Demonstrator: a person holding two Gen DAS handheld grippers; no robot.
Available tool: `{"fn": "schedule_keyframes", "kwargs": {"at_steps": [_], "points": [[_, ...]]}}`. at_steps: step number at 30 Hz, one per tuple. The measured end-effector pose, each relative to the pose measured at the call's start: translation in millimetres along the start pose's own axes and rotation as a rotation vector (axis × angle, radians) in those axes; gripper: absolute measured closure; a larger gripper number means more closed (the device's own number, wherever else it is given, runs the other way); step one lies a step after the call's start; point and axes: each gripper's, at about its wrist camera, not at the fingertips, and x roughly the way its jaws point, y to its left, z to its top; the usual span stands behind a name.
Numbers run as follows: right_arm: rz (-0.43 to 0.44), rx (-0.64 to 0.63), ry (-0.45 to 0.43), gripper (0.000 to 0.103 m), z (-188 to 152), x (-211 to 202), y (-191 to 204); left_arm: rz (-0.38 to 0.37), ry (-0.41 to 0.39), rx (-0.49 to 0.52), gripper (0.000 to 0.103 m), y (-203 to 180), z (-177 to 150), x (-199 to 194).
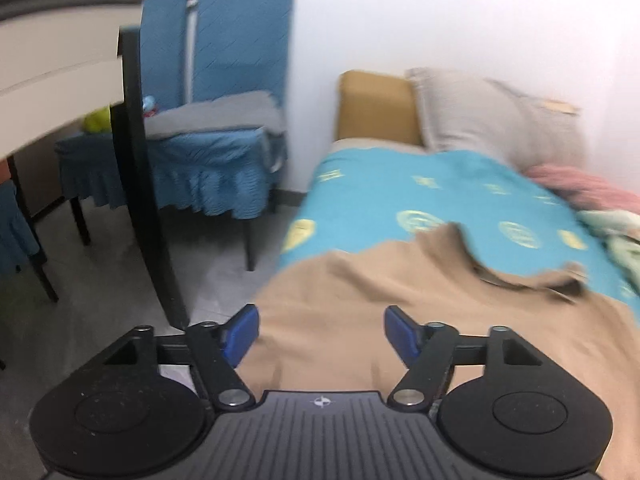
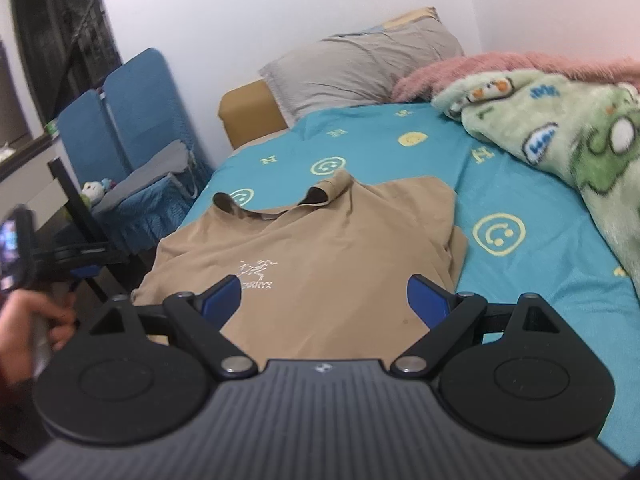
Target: Fold clothes
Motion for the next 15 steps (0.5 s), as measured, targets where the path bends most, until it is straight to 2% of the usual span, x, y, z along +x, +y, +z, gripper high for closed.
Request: {"fn": "schedule_keyframes", "kwargs": {"at_steps": [4, 8, 10, 13, 15], "points": [[0.013, -0.026, -0.017, 0.012, -1, -7, 4, -0.040, -0.055, 0.021, 0.020, -26, -32, -79], [0.045, -0.011, -0.027, 0.012, -1, -21, 2, -0.071, -0.081, 0.017, 0.018, -41, -64, -134], [0.068, 0.020, -0.025, 0.012, 0, -31, -1, -0.073, -0.099, 0.032, 0.010, -50, -80, -152], [0.113, 0.083, -0.049, 0.012, 4, -54, -9, -0.102, -0.110, 0.066, 0.010, -56, -97, -170], [0.125, 0.122, -0.063, 0.012, 4, -67, -14, -0.106, -0.088, 0.063, 0.010, -58, -104, -173]]}}
